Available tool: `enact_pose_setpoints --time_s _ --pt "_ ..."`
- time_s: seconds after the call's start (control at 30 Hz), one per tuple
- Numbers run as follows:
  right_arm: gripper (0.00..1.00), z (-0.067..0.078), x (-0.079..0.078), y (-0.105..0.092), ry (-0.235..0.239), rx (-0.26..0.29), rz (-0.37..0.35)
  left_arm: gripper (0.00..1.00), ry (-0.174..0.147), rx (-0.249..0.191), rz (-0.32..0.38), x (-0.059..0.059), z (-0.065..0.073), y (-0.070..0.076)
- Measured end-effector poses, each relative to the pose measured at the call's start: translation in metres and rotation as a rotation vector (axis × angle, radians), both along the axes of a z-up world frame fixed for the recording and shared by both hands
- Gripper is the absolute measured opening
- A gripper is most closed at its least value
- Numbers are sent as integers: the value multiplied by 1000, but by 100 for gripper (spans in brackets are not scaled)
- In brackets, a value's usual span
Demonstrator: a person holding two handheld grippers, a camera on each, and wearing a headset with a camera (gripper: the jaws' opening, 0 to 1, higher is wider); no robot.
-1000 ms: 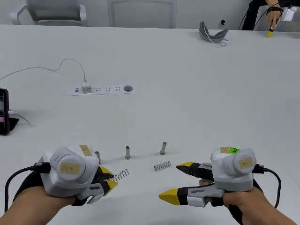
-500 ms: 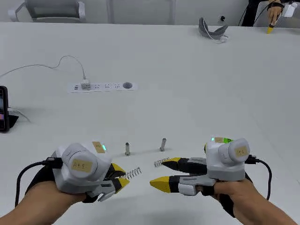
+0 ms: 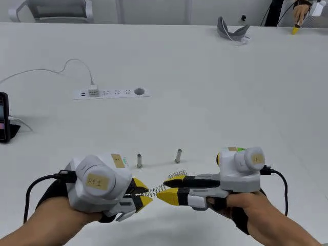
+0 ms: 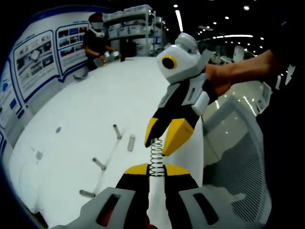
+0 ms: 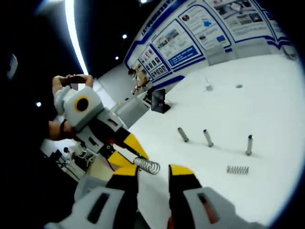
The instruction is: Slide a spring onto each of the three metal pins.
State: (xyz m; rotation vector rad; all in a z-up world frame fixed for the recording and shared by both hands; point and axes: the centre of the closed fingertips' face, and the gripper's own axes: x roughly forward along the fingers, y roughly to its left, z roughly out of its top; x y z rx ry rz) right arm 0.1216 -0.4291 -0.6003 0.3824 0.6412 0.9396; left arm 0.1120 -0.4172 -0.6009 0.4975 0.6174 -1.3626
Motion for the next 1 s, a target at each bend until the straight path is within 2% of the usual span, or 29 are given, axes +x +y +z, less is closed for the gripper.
enact_pose_setpoints --time_s 0.17,0.33,0.6,0.87,1.0 --pt "17 6 -1 3 2 35 9 11 -2 -1 -10 -1 1 -1" --pt "16 10 -3 3 14 58 19 11 -3 -3 -20 -1 2 -1" --pt "12 21 -7 5 3 75 55 11 -2 -6 -42 -3 2 -4" --pt "12 26 -6 5 -32 5 104 10 3 -21 -48 -2 3 -9" --pt "12 30 -6 5 -59 -56 157 10 11 -43 -45 -2 5 -12"
